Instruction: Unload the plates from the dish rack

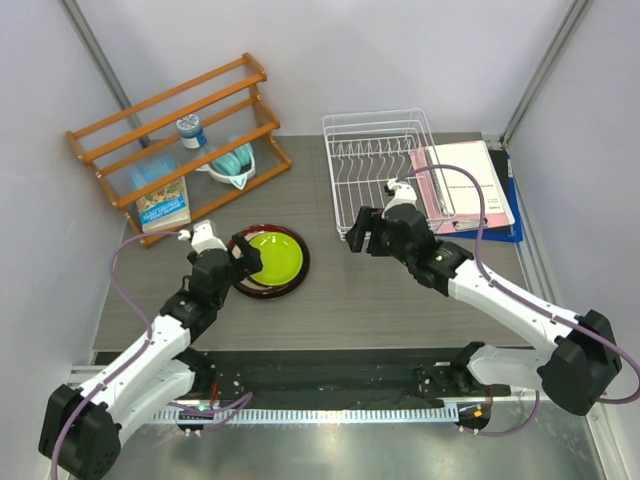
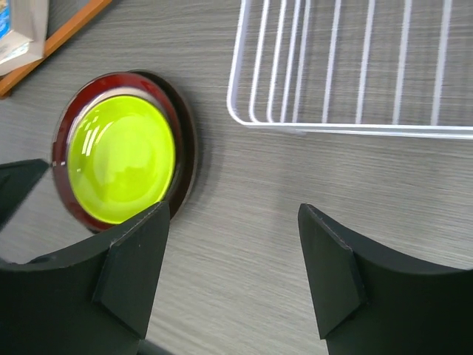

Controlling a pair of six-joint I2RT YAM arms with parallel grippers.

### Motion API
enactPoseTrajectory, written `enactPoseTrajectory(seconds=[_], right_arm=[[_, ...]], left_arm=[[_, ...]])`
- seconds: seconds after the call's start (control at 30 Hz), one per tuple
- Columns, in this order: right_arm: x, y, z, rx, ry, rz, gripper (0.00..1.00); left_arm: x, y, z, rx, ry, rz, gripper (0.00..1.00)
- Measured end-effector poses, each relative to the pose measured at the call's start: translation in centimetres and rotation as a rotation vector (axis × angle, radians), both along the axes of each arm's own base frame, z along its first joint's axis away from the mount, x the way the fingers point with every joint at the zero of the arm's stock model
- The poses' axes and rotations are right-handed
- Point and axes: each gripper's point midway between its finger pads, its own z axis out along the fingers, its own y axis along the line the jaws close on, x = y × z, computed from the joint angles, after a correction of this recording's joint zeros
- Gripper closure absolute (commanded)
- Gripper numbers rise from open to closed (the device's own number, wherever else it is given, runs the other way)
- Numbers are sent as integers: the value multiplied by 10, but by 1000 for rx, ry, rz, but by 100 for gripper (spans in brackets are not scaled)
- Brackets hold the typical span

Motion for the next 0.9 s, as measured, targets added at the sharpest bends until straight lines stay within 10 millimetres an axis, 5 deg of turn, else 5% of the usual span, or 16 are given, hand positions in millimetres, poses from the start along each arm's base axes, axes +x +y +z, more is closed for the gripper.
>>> enactPoseTrajectory(seconds=[0.13, 0.33, 0.53, 0.73, 0.9], right_arm=[[0, -27, 7, -61, -63, -68, 9], [6, -95, 38, -217, -258, -290, 0], [-8, -162, 9, -423, -310, -495, 0], [-19, -193, -25, -507, -291, -589, 0], [-10, -215, -41, -538, -242, -681, 0]], left_arm=[[2, 4, 24, 29, -35, -1, 1], [13, 3, 75, 82, -124, -26, 1], [18, 6, 109, 143, -198, -48, 0], [18, 21, 107, 246, -214, -15, 1], [20, 27, 79, 313, -202, -13, 1]])
